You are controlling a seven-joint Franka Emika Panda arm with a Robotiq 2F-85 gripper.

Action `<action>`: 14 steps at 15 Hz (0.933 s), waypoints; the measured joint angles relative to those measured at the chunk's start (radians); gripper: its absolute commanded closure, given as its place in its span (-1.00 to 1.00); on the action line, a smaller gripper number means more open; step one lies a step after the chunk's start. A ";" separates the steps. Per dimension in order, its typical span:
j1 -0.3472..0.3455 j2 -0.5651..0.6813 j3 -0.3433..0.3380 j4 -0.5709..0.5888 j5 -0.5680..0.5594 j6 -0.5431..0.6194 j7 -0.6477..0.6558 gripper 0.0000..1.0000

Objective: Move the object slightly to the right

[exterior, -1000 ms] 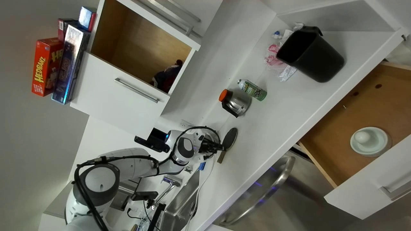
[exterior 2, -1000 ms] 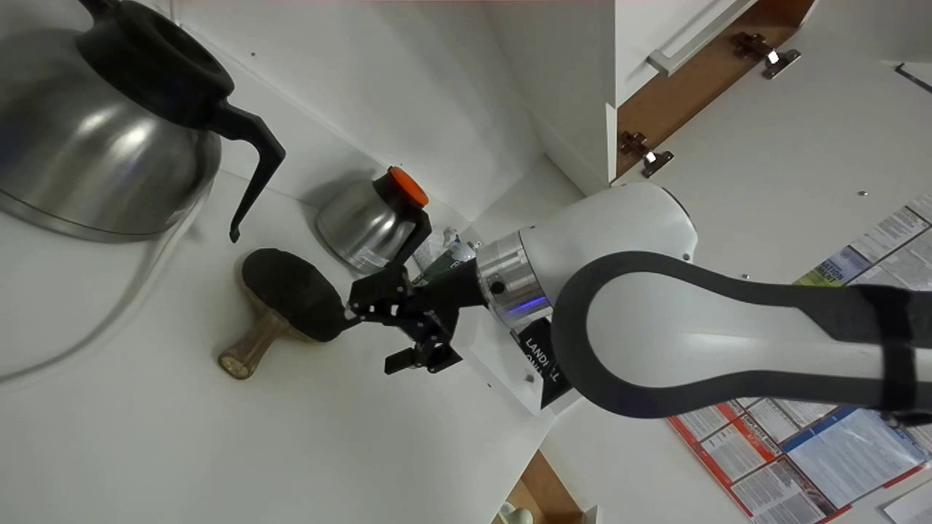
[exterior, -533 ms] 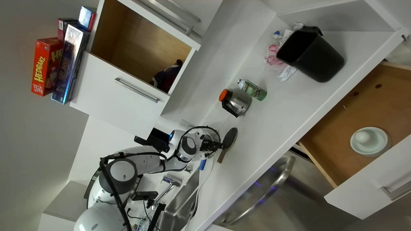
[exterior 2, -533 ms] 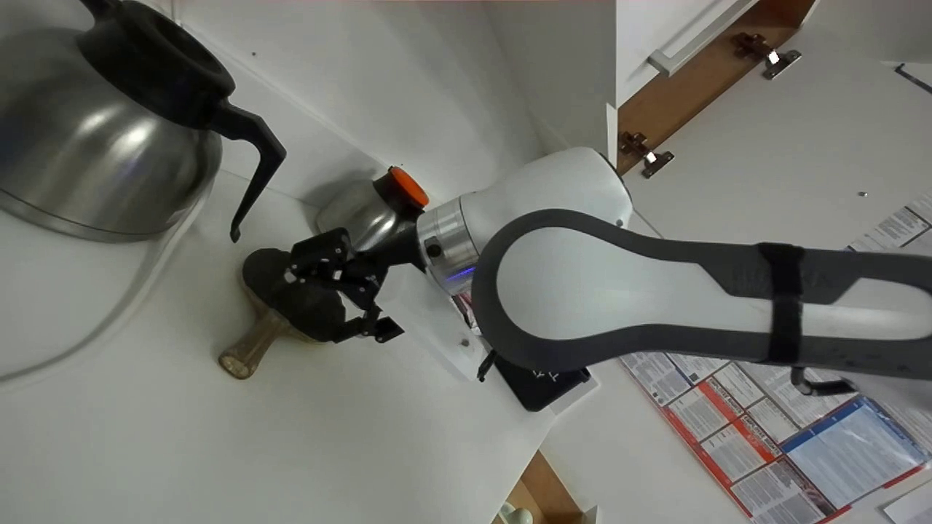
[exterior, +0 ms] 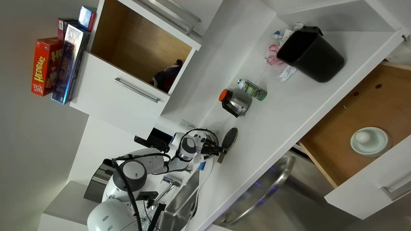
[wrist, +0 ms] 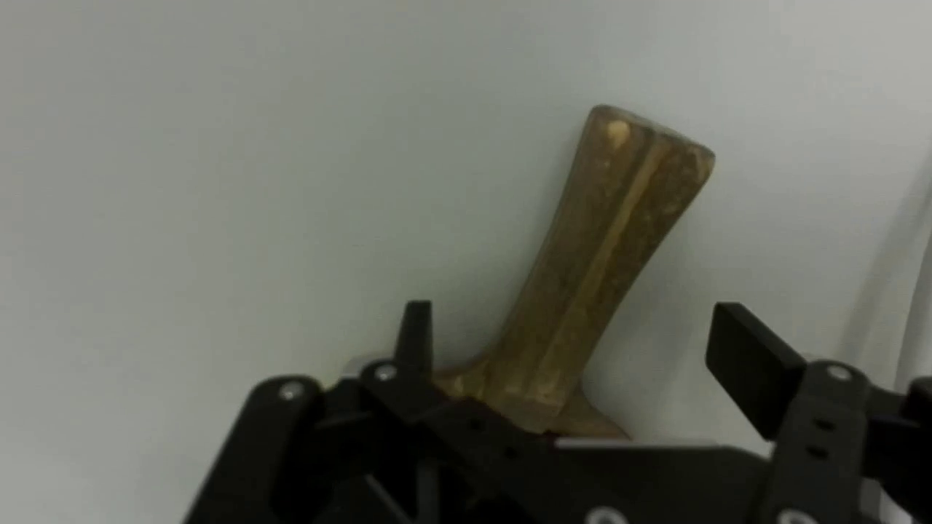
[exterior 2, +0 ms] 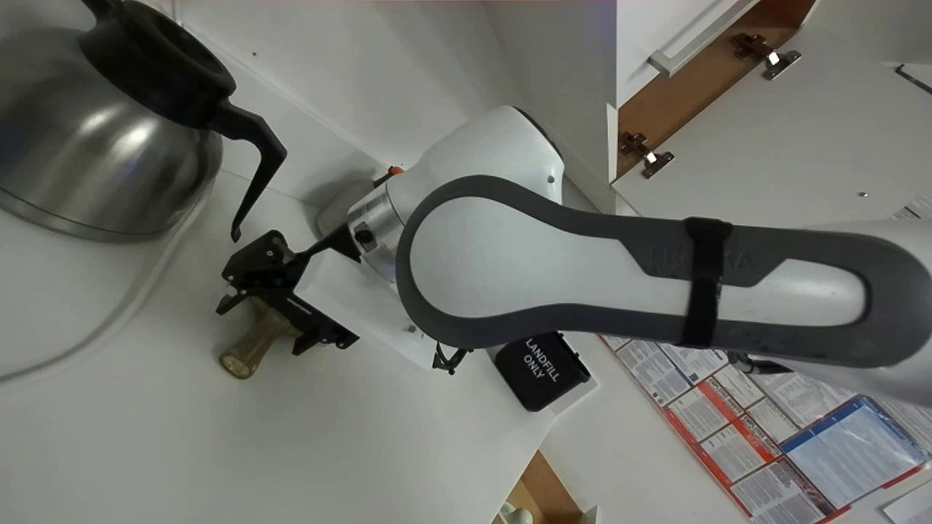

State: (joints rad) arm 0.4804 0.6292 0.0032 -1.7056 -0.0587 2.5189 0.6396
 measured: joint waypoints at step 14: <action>-0.003 0.021 -0.007 0.064 -0.020 -0.060 0.000 0.85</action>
State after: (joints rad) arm 0.4778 0.6502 -0.0043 -1.6416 -0.0790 2.4593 0.6396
